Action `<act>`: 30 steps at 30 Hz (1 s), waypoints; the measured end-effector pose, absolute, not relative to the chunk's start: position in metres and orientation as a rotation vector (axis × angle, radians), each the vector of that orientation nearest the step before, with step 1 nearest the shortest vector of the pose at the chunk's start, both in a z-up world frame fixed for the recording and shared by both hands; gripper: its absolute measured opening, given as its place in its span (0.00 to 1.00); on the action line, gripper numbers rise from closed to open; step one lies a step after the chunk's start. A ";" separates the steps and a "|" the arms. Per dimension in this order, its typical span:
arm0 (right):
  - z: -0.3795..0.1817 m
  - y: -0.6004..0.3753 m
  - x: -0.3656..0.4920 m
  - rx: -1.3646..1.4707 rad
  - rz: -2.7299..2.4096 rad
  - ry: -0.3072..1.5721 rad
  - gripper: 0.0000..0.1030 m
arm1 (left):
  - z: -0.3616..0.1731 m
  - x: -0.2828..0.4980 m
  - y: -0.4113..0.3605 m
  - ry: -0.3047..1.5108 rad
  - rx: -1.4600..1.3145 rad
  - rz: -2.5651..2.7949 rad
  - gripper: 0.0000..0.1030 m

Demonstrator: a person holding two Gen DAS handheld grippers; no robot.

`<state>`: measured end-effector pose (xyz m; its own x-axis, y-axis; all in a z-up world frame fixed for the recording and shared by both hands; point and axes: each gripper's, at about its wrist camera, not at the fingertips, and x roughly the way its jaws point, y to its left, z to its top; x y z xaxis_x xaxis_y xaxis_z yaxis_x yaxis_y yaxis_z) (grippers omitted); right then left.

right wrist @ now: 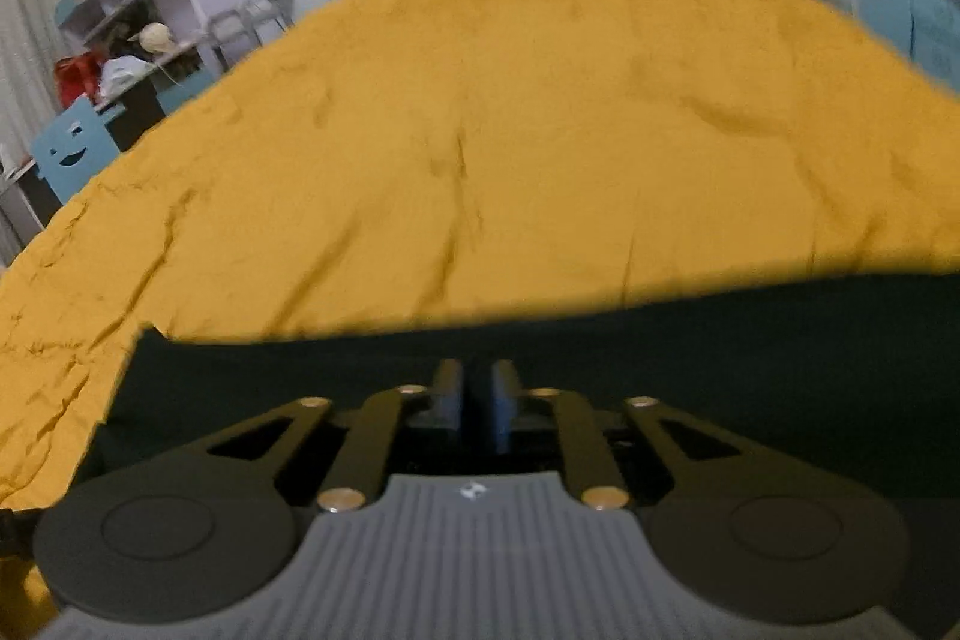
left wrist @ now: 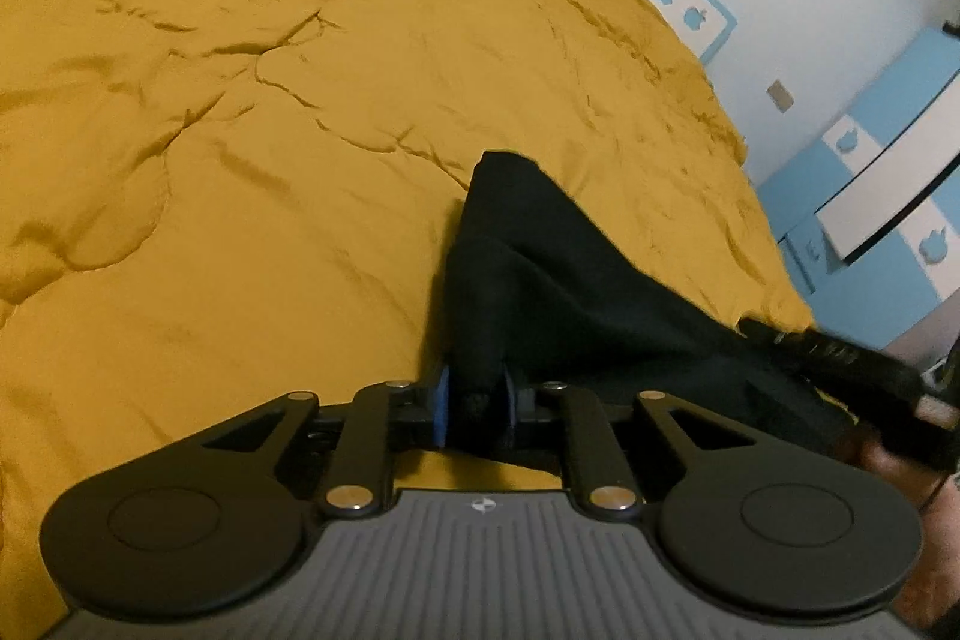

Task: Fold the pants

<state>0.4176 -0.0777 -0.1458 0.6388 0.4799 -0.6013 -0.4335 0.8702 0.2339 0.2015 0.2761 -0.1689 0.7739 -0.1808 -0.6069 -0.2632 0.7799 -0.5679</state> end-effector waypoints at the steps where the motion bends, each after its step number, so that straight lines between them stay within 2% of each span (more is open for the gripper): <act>1: -0.137 -0.072 0.420 0.047 0.577 0.688 0.18 | -0.171 0.201 0.278 0.695 -0.706 0.044 0.18; 6: -0.113 -0.007 0.435 -0.134 1.003 0.735 0.23 | -0.175 0.200 0.287 0.688 -0.759 0.016 0.18; 11: -0.125 0.063 0.441 -0.377 1.164 0.747 0.23 | -0.180 0.201 0.295 0.685 -0.820 -0.002 0.18; 13: -0.132 0.084 0.447 -0.422 1.182 0.752 0.26 | -0.180 0.201 0.294 0.686 -0.818 -0.005 0.18; 14: -0.134 0.093 0.451 -0.433 1.189 0.759 0.32 | -0.181 0.202 0.294 0.687 -0.819 -0.007 0.17; 16: -0.142 0.107 0.459 -0.437 1.202 0.807 0.34 | -0.181 0.202 0.295 0.688 -0.824 -0.012 0.17; 17: -0.146 0.113 0.461 -0.431 1.221 0.853 0.27 | -0.182 0.202 0.296 0.688 -0.833 -0.016 0.17; 18: -0.149 0.115 0.462 -0.441 1.237 0.873 0.01 | -0.183 0.202 0.296 0.688 -0.842 -0.018 0.17; 23: -0.145 0.110 0.456 -0.400 1.168 0.801 0.00 | -0.182 0.203 0.295 0.697 -0.808 -0.026 0.12; 30: -0.163 0.119 0.465 -0.357 0.984 0.783 0.00 | -0.179 0.199 0.285 0.739 -0.747 -0.010 0.12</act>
<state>0.4653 0.1192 -0.1628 0.3155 0.6058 -0.7303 -0.8478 0.5257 0.0699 0.1990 0.2850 -0.1787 0.7512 -0.2595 -0.6069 -0.2438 0.7454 -0.6204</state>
